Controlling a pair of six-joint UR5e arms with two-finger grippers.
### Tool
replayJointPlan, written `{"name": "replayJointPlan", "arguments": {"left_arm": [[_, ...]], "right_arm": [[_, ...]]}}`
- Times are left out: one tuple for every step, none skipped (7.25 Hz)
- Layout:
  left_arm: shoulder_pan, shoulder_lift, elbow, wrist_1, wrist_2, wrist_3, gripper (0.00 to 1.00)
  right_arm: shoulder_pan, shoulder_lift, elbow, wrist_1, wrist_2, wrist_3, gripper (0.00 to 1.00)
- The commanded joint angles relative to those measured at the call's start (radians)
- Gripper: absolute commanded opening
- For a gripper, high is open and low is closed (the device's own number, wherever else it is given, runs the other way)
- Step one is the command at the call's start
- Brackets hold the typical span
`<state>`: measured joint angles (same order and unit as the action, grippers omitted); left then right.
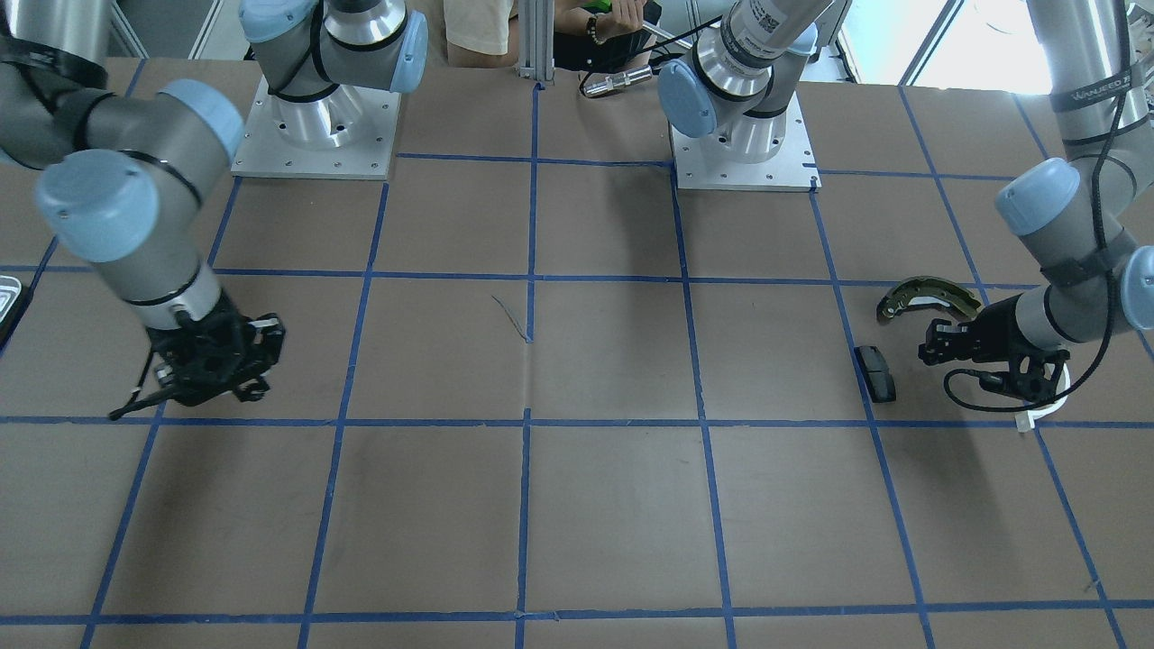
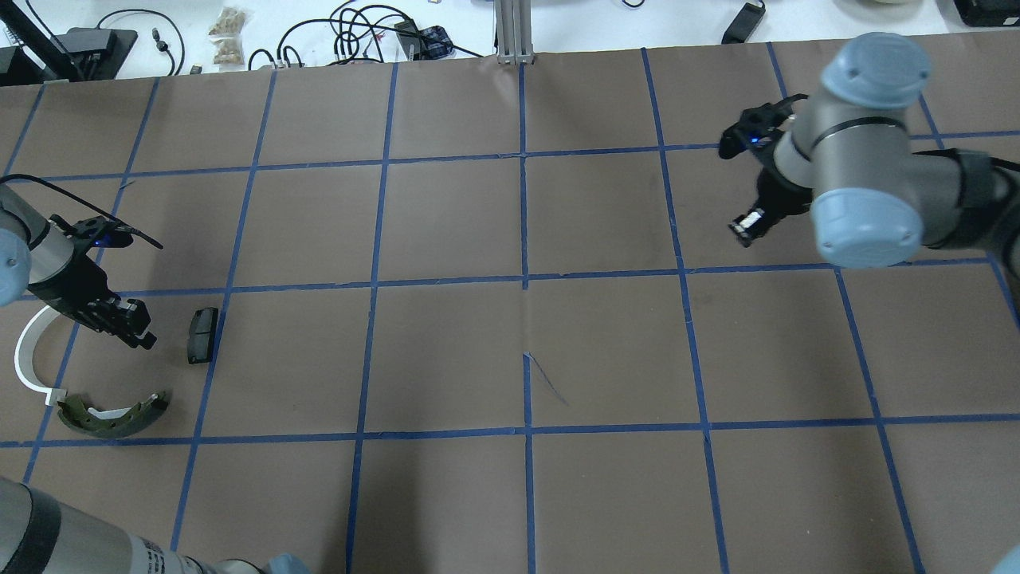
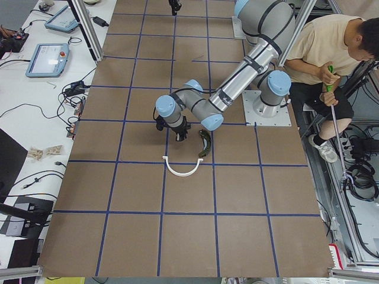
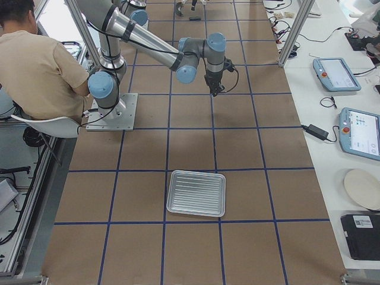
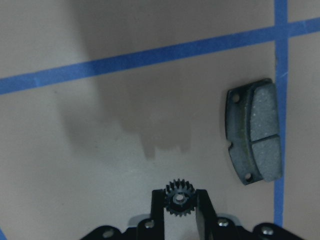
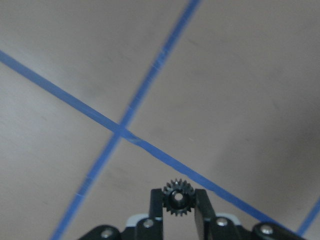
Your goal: Place bearing gear from tray to pile
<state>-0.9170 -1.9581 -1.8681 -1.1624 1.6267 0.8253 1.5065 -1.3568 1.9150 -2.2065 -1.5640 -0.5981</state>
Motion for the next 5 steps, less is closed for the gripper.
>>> {"name": "replayJointPlan", "arguments": {"left_arm": [[0.001, -0.002, -0.048, 0.097, 0.005, 0.0, 0.0], [0.001, -0.001, -0.051, 0.101, 0.006, 0.0, 0.0], [0.0, 0.001, -0.052, 0.101, 0.006, -0.001, 0.14], [0.0, 0.011, -0.052, 0.096, 0.007, -0.002, 0.4], [-0.002, 0.021, -0.052, 0.086, 0.007, -0.002, 0.83]], "right_arm": [[0.287, 0.049, -0.036, -0.009, 0.007, 0.489, 0.0], [0.393, 0.079, -0.075, -0.006, 0.006, 0.656, 0.0], [0.456, 0.114, -0.108, 0.004, 0.015, 0.81, 0.0], [0.477, 0.149, -0.12, 0.005, 0.095, 0.919, 0.0], [0.484, 0.175, -0.116, 0.005, 0.125, 0.993, 0.03]]}}
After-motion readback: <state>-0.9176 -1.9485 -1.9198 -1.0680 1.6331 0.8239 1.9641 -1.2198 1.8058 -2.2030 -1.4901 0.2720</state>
